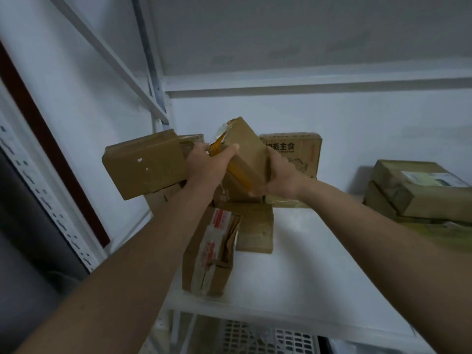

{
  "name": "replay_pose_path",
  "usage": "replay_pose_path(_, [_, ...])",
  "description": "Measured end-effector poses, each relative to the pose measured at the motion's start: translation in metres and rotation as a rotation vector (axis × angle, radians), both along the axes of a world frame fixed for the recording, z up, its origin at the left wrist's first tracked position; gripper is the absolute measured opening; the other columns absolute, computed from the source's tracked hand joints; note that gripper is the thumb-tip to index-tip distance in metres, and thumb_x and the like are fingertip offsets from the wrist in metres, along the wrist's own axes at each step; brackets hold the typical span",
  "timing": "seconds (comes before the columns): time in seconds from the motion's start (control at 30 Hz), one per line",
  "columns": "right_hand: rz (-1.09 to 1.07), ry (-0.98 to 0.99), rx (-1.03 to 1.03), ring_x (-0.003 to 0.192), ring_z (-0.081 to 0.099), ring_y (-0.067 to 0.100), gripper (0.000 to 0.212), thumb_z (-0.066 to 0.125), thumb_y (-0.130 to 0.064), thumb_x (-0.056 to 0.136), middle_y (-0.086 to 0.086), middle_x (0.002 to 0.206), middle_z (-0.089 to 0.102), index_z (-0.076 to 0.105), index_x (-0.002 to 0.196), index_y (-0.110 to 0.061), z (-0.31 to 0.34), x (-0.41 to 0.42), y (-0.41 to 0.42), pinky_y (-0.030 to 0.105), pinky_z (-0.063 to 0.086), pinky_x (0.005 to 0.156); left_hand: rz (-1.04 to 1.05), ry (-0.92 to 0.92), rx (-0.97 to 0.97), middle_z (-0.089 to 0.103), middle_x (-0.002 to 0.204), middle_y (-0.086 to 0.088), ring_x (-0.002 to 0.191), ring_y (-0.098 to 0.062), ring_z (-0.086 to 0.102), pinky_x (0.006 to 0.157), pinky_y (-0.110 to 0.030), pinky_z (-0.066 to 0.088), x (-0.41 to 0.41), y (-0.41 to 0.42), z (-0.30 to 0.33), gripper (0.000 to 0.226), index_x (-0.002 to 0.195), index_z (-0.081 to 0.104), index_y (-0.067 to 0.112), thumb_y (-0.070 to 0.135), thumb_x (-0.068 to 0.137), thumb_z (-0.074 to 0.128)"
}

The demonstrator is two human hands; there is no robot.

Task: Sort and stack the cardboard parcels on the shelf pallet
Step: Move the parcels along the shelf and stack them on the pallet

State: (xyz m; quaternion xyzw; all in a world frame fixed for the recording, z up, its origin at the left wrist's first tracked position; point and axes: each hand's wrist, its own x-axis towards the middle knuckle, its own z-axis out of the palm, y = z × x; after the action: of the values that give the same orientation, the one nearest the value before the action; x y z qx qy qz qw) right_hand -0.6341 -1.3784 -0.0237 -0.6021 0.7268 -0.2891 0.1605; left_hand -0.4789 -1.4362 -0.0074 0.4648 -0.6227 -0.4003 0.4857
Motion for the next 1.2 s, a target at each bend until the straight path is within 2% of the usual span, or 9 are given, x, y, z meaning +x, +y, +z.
replay_pose_path(0.2, [-0.067, 0.032, -0.027, 0.138, 0.023, 0.030, 0.124, 0.086, -0.041, 0.062, 0.006, 0.150, 0.022, 0.004, 0.151, -0.014, -0.002, -0.038, 0.029, 0.049, 0.028, 0.112, -0.167, 0.139, 0.281, 0.069, 0.093, 0.001, 0.081, -0.014, 0.071, 0.065, -0.020, 0.053, -0.015, 0.020, 0.003, 0.032, 0.096, 0.060, 0.015, 0.038, 0.080, 0.074])
replay_pose_path(0.33, [-0.067, 0.058, -0.028, 0.129, 0.029, 0.025, 0.117, 0.089, -0.039, 0.057, 0.006, 0.138, 0.028, 0.017, 0.147, -0.017, -0.001, -0.060, 0.055, 0.045, 0.034, 0.108, -0.260, -0.006, 0.351, 0.070, 0.092, 0.004, 0.085, -0.015, 0.072, 0.094, -0.039, 0.049, -0.028, 0.034, -0.003, 0.039, 0.111, 0.057, 0.018, 0.042, 0.083, 0.070])
replay_pose_path(0.4, [-0.095, 0.113, -0.021, 0.123, 0.032, 0.025, 0.112, 0.090, -0.037, 0.055, 0.005, 0.132, 0.031, 0.023, 0.143, -0.017, -0.003, -0.072, 0.070, 0.040, 0.038, 0.103, -0.289, -0.258, 0.234, 0.066, 0.104, 0.004, 0.100, -0.018, 0.066, 0.098, -0.043, 0.045, -0.037, 0.043, -0.009, 0.047, 0.114, 0.058, 0.020, 0.053, 0.081, 0.067])
replay_pose_path(0.47, [-0.124, 0.187, -0.001, 0.118, 0.032, 0.024, 0.110, 0.091, -0.037, 0.052, 0.004, 0.126, 0.032, 0.026, 0.139, -0.017, -0.007, -0.083, 0.086, 0.037, 0.040, 0.097, -0.280, -0.558, 0.005, 0.052, 0.131, 0.000, 0.122, -0.022, 0.049, 0.101, -0.041, 0.040, -0.050, 0.053, -0.017, 0.077, 0.132, 0.048, 0.022, 0.064, 0.071, 0.068])
replay_pose_path(0.53, [-0.151, 0.241, 0.021, 0.116, 0.031, 0.023, 0.110, 0.091, -0.036, 0.050, 0.004, 0.123, 0.032, 0.027, 0.137, -0.016, -0.012, -0.095, 0.103, 0.038, 0.041, 0.094, -0.268, -0.770, -0.266, 0.037, 0.145, -0.002, 0.131, -0.023, 0.037, 0.098, -0.037, 0.036, -0.066, 0.068, -0.025, 0.103, 0.147, 0.028, 0.022, 0.060, 0.064, 0.076])
replay_pose_path(0.63, [-0.213, 0.268, 0.031, 0.113, 0.030, 0.023, 0.105, 0.091, -0.040, 0.049, 0.002, 0.117, 0.031, 0.031, 0.132, -0.014, -0.021, -0.113, 0.131, 0.035, 0.039, 0.092, -0.295, -0.961, -0.534, 0.027, 0.149, -0.001, 0.134, -0.024, 0.028, 0.106, -0.047, 0.031, -0.099, 0.092, -0.038, 0.113, 0.151, 0.014, 0.024, 0.049, 0.064, 0.081])
replay_pose_path(0.8, [-0.389, 0.253, 0.070, 0.120, 0.028, 0.027, 0.110, 0.087, -0.051, 0.048, 0.009, 0.123, 0.032, 0.029, 0.131, -0.008, -0.041, -0.144, 0.186, 0.037, 0.035, 0.099, -0.423, -0.908, -0.526, 0.032, 0.145, -0.005, 0.131, -0.025, 0.032, 0.102, -0.043, 0.034, -0.157, 0.134, -0.063, 0.109, 0.150, 0.019, 0.023, 0.045, 0.064, 0.082])
replay_pose_path(0.97, [-0.501, 0.170, 0.068, 0.115, 0.029, 0.025, 0.102, 0.088, -0.048, 0.049, 0.005, 0.112, 0.028, 0.031, 0.123, -0.007, -0.068, -0.178, 0.242, 0.030, 0.032, 0.091, -0.563, -0.886, -0.478, 0.032, 0.140, -0.011, 0.128, -0.030, 0.032, 0.102, -0.041, 0.034, -0.217, 0.179, -0.086, 0.107, 0.147, 0.027, 0.020, 0.044, 0.060, 0.084])
replay_pose_path(1.2, [-0.657, 0.094, 0.096, 0.121, 0.029, 0.031, 0.104, 0.083, -0.049, 0.059, 0.014, 0.130, 0.030, 0.027, 0.135, -0.005, -0.090, -0.233, 0.302, 0.036, 0.031, 0.097, -0.725, -0.905, -0.516, 0.027, 0.145, -0.009, 0.131, -0.027, 0.028, 0.106, -0.042, 0.036, -0.294, 0.225, -0.100, 0.106, 0.149, 0.022, 0.022, 0.045, 0.064, 0.081])
